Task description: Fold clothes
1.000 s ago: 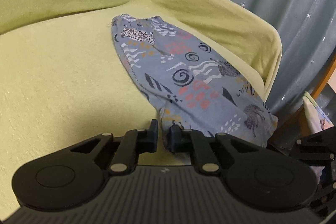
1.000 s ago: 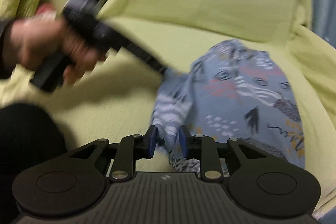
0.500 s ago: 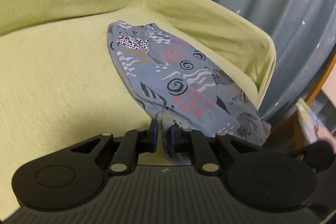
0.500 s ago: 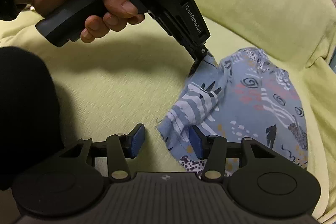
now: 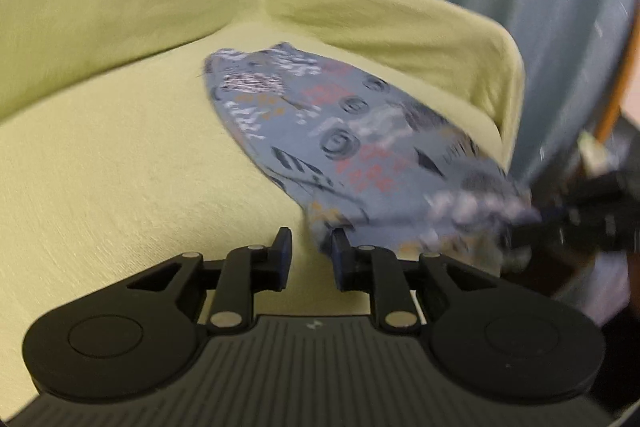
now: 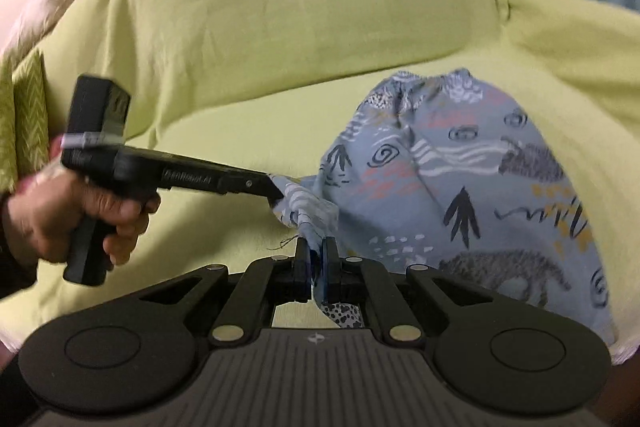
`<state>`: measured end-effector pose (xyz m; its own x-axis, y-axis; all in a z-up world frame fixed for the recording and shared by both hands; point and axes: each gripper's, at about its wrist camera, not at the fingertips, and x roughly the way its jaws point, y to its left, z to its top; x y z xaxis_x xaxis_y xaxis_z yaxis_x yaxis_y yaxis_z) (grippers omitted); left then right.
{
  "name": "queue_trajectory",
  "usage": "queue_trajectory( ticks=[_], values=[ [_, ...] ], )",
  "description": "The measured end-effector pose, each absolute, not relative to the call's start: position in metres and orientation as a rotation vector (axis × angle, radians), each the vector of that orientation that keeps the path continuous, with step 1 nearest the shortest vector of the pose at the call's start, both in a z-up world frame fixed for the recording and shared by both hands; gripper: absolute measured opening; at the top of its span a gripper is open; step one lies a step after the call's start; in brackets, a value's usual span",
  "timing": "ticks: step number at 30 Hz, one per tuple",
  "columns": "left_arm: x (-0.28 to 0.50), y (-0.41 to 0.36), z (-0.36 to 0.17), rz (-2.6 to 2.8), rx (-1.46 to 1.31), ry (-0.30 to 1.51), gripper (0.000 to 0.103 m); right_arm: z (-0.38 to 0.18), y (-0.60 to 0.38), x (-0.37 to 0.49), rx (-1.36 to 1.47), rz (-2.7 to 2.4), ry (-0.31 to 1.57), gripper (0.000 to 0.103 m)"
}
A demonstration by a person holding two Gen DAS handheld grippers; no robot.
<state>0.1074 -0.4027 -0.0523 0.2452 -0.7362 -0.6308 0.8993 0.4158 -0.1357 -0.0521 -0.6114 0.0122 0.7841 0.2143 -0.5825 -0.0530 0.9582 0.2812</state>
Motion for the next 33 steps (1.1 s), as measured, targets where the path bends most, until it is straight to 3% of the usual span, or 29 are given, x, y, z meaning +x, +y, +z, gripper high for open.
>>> queue_trajectory(
  ticks=[5,9,17,19,20,21,22,24,28,29,30,31,33],
  values=[
    [0.078,-0.393,-0.049,-1.165,0.424,0.573,0.022,0.007,-0.632,-0.052,0.487,0.219,0.647,0.005],
    [0.043,-0.393,-0.051,-1.191,0.655,0.332,0.048,0.005,-0.628,-0.051,0.488,0.250,0.663,0.005],
    [-0.014,-0.412,-0.070,-1.332,1.085,-0.192,0.048,0.007,-0.612,-0.052,0.398,0.252,0.690,0.005],
    [-0.020,-0.416,-0.078,-1.373,1.165,-0.267,0.045,0.008,-0.608,-0.053,0.360,0.254,0.693,0.005],
    [-0.022,-0.418,-0.082,-1.398,1.207,-0.295,0.035,0.007,-0.607,-0.052,0.351,0.260,0.696,0.005],
    [-0.022,-0.421,-0.085,-1.415,1.227,-0.283,0.017,0.007,-0.606,-0.052,0.345,0.266,0.697,0.005],
    [-0.019,-0.425,-0.086,-1.411,1.219,-0.250,0.009,0.007,-0.607,-0.053,0.352,0.274,0.694,0.005],
    [-0.009,-0.430,-0.081,-1.400,1.132,-0.140,0.004,0.007,-0.612,-0.055,0.371,0.281,0.678,0.006],
    [0.019,-0.436,-0.064,-1.375,0.895,0.083,0.004,0.008,-0.631,-0.074,0.352,0.211,0.631,0.019],
    [0.025,-0.437,-0.060,-1.368,0.841,0.131,0.004,0.008,-0.635,-0.080,0.300,0.151,0.628,0.028],
    [0.032,-0.438,-0.058,-1.365,0.797,0.173,0.004,0.008,-0.636,-0.086,0.240,0.091,0.626,0.051],
    [0.036,-0.440,-0.054,-1.365,0.768,0.200,0.004,0.006,-0.633,-0.090,0.149,0.038,0.630,0.064],
    [0.044,-0.442,-0.045,-1.370,0.726,0.235,0.004,0.002,-0.619,-0.095,-0.047,-0.004,0.633,0.064]
  ],
)
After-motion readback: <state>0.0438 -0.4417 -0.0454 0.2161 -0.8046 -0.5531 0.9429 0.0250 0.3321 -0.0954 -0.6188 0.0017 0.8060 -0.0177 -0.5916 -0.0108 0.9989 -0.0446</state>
